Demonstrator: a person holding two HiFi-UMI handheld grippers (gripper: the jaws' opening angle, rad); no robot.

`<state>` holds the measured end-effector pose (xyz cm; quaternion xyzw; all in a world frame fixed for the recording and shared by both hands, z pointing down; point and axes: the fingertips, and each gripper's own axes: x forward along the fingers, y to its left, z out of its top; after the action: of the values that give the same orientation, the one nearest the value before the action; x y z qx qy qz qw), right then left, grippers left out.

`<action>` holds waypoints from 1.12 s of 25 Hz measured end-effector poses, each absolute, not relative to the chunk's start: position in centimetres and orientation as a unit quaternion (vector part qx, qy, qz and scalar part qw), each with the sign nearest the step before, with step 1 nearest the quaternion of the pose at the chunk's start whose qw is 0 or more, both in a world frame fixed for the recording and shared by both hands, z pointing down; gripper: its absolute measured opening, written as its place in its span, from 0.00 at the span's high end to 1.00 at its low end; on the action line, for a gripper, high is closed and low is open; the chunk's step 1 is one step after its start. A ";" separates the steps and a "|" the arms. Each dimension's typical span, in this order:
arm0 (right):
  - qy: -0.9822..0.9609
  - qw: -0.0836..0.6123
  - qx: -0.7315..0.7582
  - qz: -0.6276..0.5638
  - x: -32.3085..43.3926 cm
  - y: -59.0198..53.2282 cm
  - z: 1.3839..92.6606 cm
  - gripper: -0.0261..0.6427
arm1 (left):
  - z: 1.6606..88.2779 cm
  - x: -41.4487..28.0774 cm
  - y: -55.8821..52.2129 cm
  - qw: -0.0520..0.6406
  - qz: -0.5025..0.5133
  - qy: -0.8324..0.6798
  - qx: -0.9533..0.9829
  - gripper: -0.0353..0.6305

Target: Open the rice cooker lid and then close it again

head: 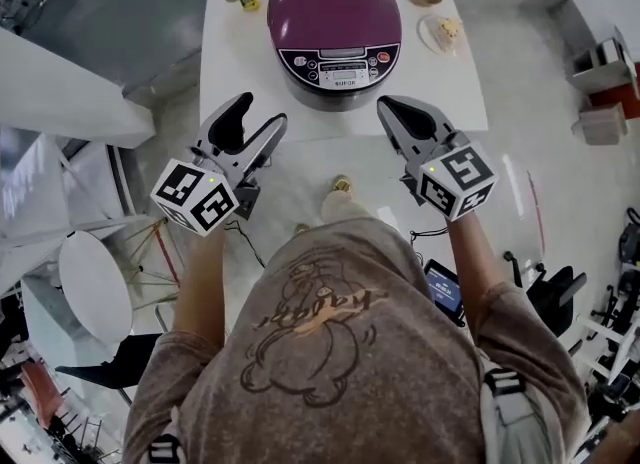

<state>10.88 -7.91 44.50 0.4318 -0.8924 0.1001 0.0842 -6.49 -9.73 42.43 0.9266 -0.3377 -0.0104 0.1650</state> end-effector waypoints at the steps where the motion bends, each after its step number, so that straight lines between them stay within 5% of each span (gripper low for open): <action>1: -0.891 0.085 0.435 0.098 11.0 -7.3 44.4 0.95 | 42.4 -6.8 -9.4 0.159 -0.012 -0.342 0.926 0.51; 16: -0.859 0.061 0.501 0.089 12.8 -0.8 45.0 0.95 | 43.9 -8.7 -4.8 0.134 -0.014 -0.376 0.917 0.89; 28: -0.843 0.036 0.532 0.076 10.8 1.1 47.1 0.96 | 46.2 -9.9 -3.2 0.124 -0.006 -0.428 0.895 0.91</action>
<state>10.85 1.08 47.11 0.5316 -0.8428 0.0758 0.0363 -9.90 -3.16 46.24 0.8953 -0.4277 -0.0058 0.1242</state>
